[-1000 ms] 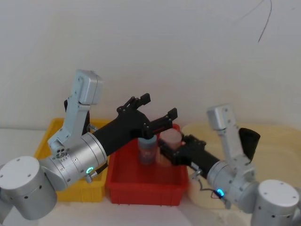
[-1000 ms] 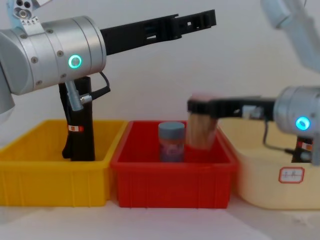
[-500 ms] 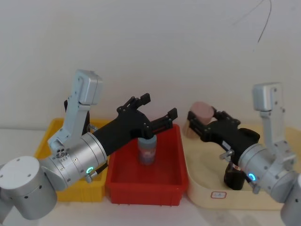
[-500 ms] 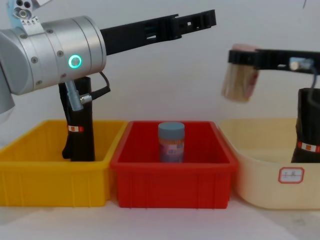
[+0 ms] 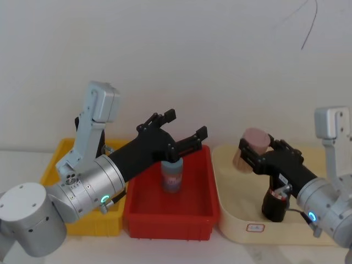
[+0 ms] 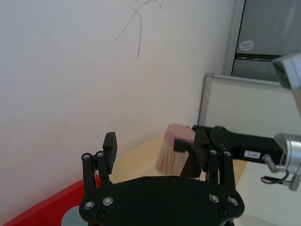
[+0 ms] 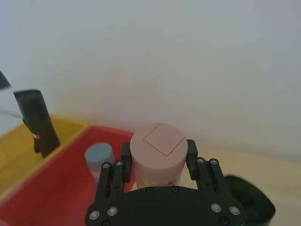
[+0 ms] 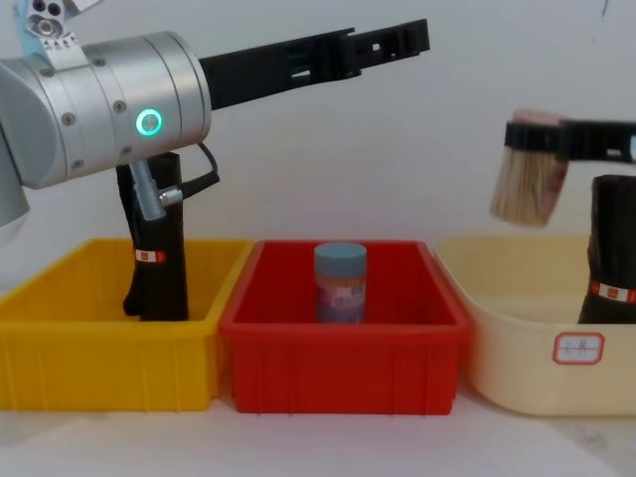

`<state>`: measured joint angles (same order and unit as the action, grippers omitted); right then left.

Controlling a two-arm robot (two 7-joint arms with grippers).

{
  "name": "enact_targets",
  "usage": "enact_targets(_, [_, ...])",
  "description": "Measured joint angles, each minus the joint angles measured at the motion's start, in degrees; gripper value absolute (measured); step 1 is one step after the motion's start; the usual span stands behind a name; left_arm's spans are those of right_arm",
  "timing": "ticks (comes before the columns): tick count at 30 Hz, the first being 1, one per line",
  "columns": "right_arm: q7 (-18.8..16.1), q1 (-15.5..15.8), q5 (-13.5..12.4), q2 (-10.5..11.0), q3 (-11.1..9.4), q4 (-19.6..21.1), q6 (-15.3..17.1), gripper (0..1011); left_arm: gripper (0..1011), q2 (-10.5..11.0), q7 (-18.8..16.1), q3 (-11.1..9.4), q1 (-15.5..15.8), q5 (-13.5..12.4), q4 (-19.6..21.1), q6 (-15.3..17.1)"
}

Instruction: Pick up the garbage bag with the one hand and transfer it to the other hand.

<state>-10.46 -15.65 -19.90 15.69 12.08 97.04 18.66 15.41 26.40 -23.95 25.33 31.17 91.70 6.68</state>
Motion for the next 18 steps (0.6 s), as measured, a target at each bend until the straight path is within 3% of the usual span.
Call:
enact_targets(8, [0.9,0.6,1.0,-0.1,0.5,-2.1,0.8,664,1000,0.0,0.0,0.0,0.0,0.0,0.0,0.0])
enact_targets(18, [2.0,0.2,2.6,-1.1,1.3,-4.6,0.8,915,1000,0.0,0.0,0.0,0.0,0.0,0.0,0.0])
